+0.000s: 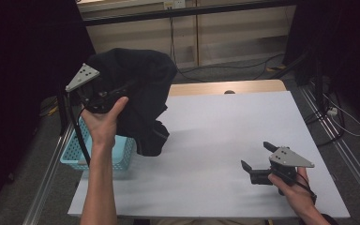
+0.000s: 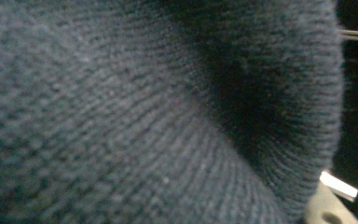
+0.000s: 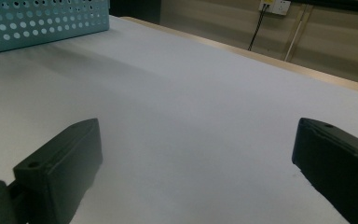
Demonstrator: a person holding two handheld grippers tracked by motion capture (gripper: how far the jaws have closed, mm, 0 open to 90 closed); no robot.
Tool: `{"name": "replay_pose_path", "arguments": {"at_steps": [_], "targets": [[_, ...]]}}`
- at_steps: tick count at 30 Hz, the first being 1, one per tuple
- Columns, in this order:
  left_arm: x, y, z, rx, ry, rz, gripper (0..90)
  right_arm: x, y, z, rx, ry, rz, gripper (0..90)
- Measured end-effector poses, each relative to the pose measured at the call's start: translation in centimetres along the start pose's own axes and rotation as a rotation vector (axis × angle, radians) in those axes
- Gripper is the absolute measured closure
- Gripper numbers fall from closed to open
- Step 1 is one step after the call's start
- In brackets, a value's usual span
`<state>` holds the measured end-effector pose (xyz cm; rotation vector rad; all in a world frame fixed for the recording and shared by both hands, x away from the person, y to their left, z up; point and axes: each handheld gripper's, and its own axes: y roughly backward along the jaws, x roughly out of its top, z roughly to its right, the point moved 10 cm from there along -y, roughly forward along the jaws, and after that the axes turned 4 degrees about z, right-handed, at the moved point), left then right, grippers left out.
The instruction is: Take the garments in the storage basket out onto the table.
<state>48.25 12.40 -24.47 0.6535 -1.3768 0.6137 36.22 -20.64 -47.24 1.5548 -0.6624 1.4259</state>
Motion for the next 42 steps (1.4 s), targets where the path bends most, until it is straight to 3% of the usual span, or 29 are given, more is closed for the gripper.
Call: {"name": "replay_pose_path", "arguments": {"at_steps": [16,20,29,42], "targets": [[-1.4,-3.9,3.9,-0.081,0.001,-0.02,65.0,0.0,0.1,0.0,0.003,-0.003,0.003,0.9],[-2.0,-4.7,4.7,-0.084,-0.001,-0.033,64.4,0.0,0.1,0.0,0.003,-0.001,0.003,0.9],[-4.3,-6.6,6.5,-0.129,-0.001,-0.083,64.4,0.0,0.1,0.0,0.001,-0.003,-0.001,0.9],[-7.6,-9.4,9.0,-0.199,0.041,-0.143,64.3,0.0,0.1,0.1,0.003,-0.002,0.0,0.9]]}}
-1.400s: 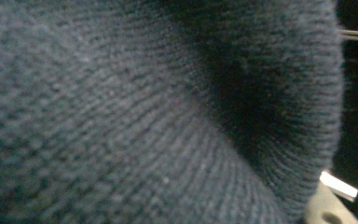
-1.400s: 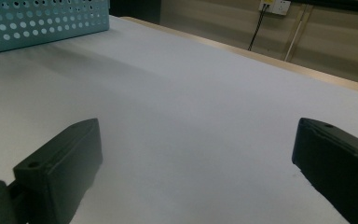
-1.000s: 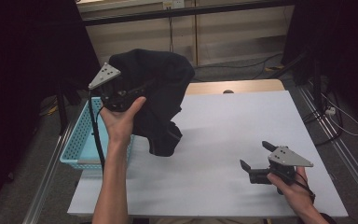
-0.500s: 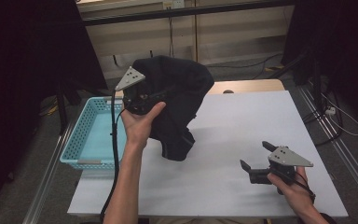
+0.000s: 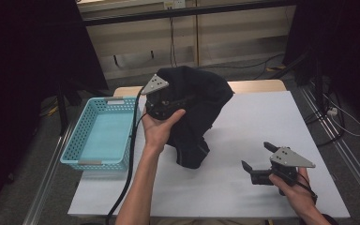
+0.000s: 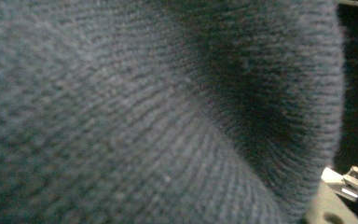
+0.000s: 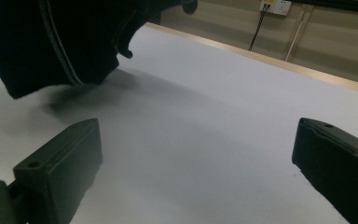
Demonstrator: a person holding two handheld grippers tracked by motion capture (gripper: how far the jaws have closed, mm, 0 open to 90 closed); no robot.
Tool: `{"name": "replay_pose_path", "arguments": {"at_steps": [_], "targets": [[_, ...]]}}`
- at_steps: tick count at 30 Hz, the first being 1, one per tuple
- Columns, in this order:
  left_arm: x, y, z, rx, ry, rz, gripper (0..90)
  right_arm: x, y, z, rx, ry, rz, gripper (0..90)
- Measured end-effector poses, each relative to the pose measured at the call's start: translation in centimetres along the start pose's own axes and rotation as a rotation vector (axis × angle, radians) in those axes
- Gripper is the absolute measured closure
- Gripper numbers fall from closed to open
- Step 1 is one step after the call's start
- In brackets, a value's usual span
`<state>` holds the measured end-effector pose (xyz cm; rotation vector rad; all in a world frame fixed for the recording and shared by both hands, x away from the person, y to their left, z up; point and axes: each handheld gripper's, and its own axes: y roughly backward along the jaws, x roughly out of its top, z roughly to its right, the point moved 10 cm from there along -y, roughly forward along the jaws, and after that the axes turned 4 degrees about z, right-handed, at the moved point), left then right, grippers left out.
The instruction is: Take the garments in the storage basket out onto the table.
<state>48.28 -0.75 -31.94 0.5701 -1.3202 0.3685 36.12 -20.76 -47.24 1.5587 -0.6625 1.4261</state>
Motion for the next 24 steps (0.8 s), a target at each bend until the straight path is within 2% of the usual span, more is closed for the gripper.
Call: {"name": "replay_pose_path", "arguments": {"at_steps": [2,5,10,13,21,24], "targets": [[-0.8,-0.5,0.1,-0.007,0.023,-0.01,64.3,0.0,0.0,0.0,0.0,0.001,0.0,0.9],[-2.3,-1.3,0.0,-0.005,0.028,-0.043,64.3,0.0,0.0,0.0,-0.001,0.001,0.001,0.9],[-4.0,-2.0,-0.1,-0.005,0.018,-0.083,64.0,0.0,0.0,0.0,0.001,0.001,0.0,0.9],[-4.9,-2.4,0.0,-0.004,-0.002,-0.11,63.7,0.0,0.0,0.0,0.0,0.0,-0.001,0.9],[-8.1,-3.3,-0.7,0.024,-0.043,-0.196,62.5,0.0,0.0,-0.1,0.001,0.003,-0.001,0.9],[-8.9,-3.2,-1.2,0.028,-0.023,-0.213,62.2,0.0,0.0,0.0,0.0,0.002,-0.002,0.9]]}}
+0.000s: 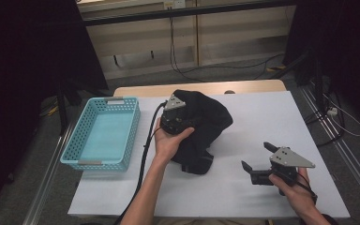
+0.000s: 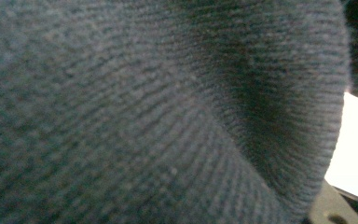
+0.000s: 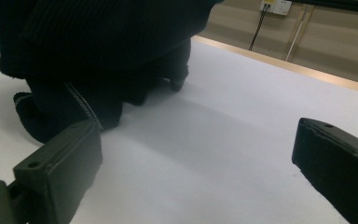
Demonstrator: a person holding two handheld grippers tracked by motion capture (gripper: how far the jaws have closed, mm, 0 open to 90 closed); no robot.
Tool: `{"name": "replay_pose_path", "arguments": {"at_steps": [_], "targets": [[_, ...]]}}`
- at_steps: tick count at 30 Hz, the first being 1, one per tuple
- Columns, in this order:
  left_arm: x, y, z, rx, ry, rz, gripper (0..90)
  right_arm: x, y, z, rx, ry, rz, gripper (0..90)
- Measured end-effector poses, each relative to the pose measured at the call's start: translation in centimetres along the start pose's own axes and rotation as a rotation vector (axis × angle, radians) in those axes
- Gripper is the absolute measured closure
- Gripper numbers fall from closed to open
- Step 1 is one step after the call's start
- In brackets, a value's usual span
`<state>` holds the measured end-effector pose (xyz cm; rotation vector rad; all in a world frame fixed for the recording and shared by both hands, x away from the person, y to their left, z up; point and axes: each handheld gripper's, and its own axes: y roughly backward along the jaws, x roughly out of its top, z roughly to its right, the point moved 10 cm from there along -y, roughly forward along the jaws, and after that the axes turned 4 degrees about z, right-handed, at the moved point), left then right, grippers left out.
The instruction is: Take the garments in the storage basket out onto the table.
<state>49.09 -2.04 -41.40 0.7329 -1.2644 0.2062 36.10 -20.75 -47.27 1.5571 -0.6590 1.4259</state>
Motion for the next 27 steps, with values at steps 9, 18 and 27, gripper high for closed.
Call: {"name": "replay_pose_path", "arguments": {"at_steps": [9,18,27], "targets": [[-2.0,-1.3,-0.1,-0.014,0.01,-0.057,61.0,0.0,-0.1,-0.1,0.001,0.001,-0.003,0.9],[-4.2,-3.6,0.6,-0.032,-0.02,-0.137,58.4,0.0,0.0,-0.1,0.003,0.001,-0.002,0.9],[-6.0,-5.1,0.0,0.002,-0.022,-0.205,54.6,0.0,0.0,-0.2,0.005,0.003,-0.002,0.9]]}}
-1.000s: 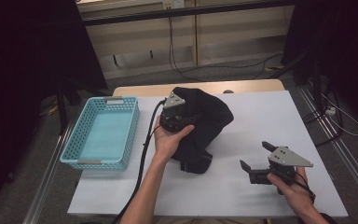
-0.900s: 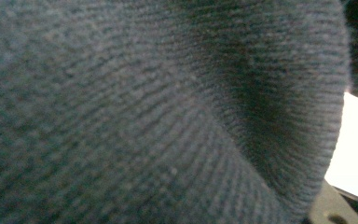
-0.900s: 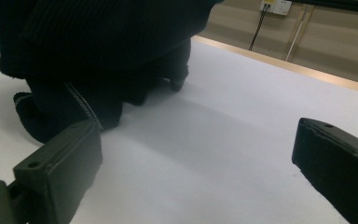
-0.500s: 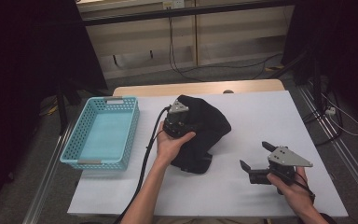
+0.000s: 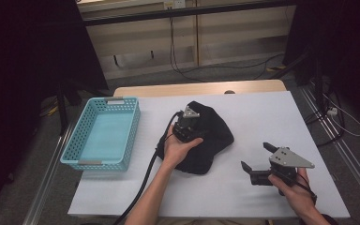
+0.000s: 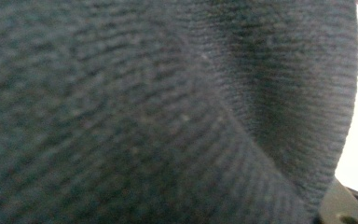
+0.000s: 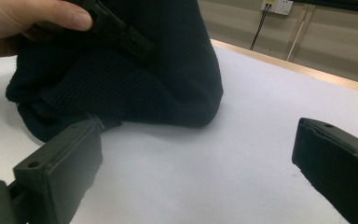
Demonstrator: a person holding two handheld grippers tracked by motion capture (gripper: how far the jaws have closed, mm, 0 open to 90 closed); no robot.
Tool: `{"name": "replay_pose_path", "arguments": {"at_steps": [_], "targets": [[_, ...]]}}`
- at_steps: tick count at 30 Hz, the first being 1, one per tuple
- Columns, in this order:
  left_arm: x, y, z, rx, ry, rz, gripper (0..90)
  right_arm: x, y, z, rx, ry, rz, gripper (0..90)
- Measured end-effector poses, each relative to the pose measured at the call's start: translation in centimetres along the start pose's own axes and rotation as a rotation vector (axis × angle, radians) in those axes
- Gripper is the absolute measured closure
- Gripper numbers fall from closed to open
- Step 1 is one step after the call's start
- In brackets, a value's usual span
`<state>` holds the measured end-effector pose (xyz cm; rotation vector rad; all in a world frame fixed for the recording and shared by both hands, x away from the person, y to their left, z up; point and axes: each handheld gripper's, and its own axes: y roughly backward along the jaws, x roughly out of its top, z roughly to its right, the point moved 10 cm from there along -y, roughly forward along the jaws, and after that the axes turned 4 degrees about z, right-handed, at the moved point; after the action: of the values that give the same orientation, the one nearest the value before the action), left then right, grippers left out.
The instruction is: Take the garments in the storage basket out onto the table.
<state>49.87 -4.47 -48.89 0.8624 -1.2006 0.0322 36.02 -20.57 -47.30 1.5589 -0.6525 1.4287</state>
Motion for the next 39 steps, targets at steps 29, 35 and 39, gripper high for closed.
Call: {"name": "replay_pose_path", "arguments": {"at_steps": [29,35,39], "targets": [[0.1,0.6,1.0,-0.041,0.029,0.028,9.3,-0.1,-0.4,-0.7,0.017,0.021,-0.01,1.5],[0.5,1.9,0.7,0.014,-0.034,0.026,10.8,-0.2,-0.4,-0.4,0.007,0.014,-0.012,1.4],[1.0,3.0,0.8,0.0,-0.016,0.071,8.4,-0.2,-0.6,-0.5,0.008,0.019,-0.015,1.5]]}}
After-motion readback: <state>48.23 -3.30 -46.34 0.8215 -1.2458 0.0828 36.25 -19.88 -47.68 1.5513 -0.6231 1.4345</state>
